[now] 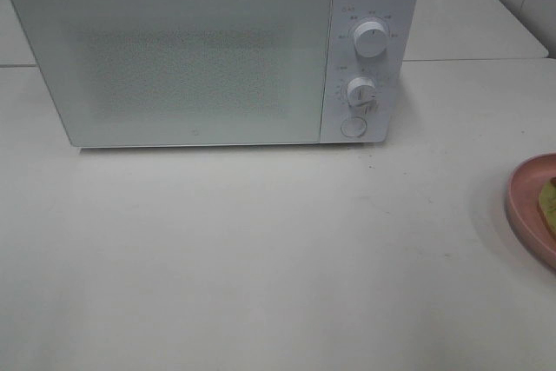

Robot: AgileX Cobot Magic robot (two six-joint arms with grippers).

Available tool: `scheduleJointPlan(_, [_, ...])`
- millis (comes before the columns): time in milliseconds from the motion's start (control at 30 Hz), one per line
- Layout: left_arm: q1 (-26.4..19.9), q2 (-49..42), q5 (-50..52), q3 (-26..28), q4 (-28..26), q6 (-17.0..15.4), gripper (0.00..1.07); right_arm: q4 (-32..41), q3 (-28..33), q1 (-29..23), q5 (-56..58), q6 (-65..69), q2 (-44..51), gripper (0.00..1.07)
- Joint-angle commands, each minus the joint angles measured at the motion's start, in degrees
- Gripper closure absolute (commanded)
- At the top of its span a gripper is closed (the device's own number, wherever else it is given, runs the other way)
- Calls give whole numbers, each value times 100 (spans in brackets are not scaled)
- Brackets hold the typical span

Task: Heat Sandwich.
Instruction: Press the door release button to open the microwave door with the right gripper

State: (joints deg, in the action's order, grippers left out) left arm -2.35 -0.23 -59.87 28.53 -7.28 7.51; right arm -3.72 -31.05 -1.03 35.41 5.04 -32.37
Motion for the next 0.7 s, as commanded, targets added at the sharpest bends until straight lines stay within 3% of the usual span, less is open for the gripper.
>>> scheduleJointPlan(33, [0, -155, 86, -6, -46, -40, 5, -17, -29, 40, -355, -11, -264, 31])
scheduleJointPlan(700, [0, -155, 86, -6, -46, -40, 5, -11, -29, 40, -2578, 6, -2074, 31])
